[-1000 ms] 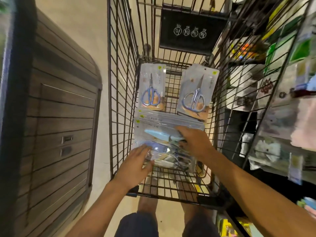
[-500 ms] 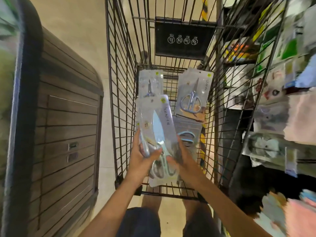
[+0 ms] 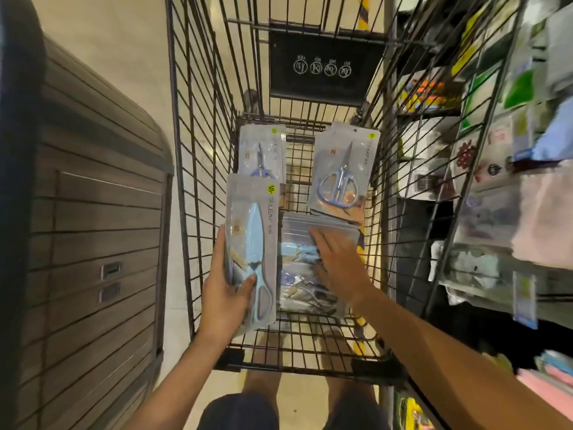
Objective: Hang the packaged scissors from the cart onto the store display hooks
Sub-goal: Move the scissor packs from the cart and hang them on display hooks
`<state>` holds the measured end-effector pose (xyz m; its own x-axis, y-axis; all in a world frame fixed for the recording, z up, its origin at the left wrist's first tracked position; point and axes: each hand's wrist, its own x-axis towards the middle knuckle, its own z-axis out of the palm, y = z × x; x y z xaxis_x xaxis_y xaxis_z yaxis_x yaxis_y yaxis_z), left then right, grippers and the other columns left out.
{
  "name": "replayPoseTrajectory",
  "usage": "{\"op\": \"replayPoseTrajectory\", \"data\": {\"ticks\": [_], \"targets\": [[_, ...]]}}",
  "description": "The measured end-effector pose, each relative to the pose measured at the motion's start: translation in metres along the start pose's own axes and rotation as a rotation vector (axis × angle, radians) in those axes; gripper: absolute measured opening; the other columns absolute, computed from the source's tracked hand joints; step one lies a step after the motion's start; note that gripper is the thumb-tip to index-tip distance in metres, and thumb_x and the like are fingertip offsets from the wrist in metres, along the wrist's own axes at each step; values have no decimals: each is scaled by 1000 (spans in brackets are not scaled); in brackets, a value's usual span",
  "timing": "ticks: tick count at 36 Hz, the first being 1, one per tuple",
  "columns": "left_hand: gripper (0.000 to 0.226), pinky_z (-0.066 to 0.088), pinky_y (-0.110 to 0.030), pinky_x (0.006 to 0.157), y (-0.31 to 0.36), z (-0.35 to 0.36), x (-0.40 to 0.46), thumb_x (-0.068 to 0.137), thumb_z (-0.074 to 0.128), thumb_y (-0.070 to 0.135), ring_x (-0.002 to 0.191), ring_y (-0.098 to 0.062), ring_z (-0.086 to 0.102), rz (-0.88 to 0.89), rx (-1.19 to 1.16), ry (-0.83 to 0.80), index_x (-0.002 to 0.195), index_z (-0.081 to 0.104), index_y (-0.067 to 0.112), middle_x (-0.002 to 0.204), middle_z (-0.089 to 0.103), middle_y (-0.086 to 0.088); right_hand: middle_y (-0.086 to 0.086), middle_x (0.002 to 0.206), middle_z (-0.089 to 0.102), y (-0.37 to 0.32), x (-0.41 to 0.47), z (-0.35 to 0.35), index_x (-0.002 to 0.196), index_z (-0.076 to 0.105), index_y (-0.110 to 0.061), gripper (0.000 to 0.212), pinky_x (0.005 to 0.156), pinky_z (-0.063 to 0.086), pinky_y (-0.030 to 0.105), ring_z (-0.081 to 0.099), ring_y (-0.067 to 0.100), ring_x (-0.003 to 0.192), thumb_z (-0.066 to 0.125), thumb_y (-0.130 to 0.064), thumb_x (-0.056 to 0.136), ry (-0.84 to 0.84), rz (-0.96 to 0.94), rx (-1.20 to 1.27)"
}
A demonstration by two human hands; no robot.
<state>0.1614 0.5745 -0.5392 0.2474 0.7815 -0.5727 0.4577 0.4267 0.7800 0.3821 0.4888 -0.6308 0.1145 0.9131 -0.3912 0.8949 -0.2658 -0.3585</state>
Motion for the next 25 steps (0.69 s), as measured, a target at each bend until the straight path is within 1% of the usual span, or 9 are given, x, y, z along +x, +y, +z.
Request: {"op": "replayPoseTrajectory", "data": {"ticks": [3, 6, 10, 13, 15, 18, 21, 23, 25], "targets": [[101, 42, -4, 97, -3, -2, 1, 88, 67, -11, 123, 28, 39, -1, 13, 12, 159, 19, 41, 147, 39, 33, 7, 134, 56, 0, 0, 7, 150, 40, -17, 84, 102, 47, 44, 53, 26, 122, 80, -38, 80, 36, -2, -15], [101, 40, -1, 96, -5, -4, 1, 87, 68, -11, 127, 24, 38, 14, 42, 13, 159, 18, 40, 152, 37, 27, 4, 122, 62, -2, 2, 6, 150, 39, -20, 89, 99, 49, 39, 59, 25, 111, 84, -35, 75, -1, -10, -63], [101, 42, -1, 92, -4, -7, 0, 87, 68, -11, 125, 27, 37, 30, 48, -9, 160, 18, 40, 155, 36, 22, 2, 129, 60, -1, 4, -8, 156, 25, -27, 106, 96, 50, 37, 60, 25, 114, 88, -30, 71, -131, -38, -116], [100, 43, -1, 91, 6, -8, -4, 87, 68, -10, 130, 19, 40, 44, 45, -19, 159, 19, 40, 154, 36, 24, 3, 129, 59, 0, 2, -25, 156, 30, -28, 102, 87, 55, 39, 63, 26, 112, 88, -26, 72, -144, -85, -102], [99, 43, -1, 92, 17, -11, -9, 87, 68, -11, 128, 21, 41, 63, 40, -27, 158, 21, 41, 150, 38, 27, 5, 126, 59, 0, -3, -39, 156, 32, -26, 91, 83, 58, 40, 64, 27, 107, 81, -22, 79, -146, -101, -86], [101, 43, -18, 108, 43, -18, -21, 87, 70, -8, 138, 10, 39, 102, 73, -36, 157, 20, 46, 156, 38, 20, 4, 138, 55, -4, -19, -73, 156, 26, -30, 74, 87, 56, 43, 64, 28, 108, 65, -24, 93, -156, 18, 55], [101, 41, -38, 115, 75, -27, -37, 88, 72, -4, 146, -7, 39, 137, 67, -51, 158, 18, 46, 160, 38, 14, -1, 140, 58, -12, -41, -111, 151, 28, -40, 73, 89, 55, 39, 67, 26, 106, 69, -29, 92, -44, 219, 238], [101, 37, -43, 119, 101, -34, -49, 88, 72, -2, 147, -8, 36, 189, 71, -59, 158, 17, 47, 161, 35, 16, -4, 138, 59, -23, -59, -135, 150, 29, -43, 77, 89, 53, 35, 65, 23, 111, 74, -29, 88, 70, 339, 448], [103, 36, -36, 119, 127, -41, -61, 88, 73, -2, 146, -2, 36, 241, 77, -76, 156, 17, 52, 159, 35, 25, -9, 137, 57, -34, -79, -158, 150, 30, -43, 77, 93, 49, 32, 60, 17, 118, 74, -29, 89, 194, 409, 672]]}}
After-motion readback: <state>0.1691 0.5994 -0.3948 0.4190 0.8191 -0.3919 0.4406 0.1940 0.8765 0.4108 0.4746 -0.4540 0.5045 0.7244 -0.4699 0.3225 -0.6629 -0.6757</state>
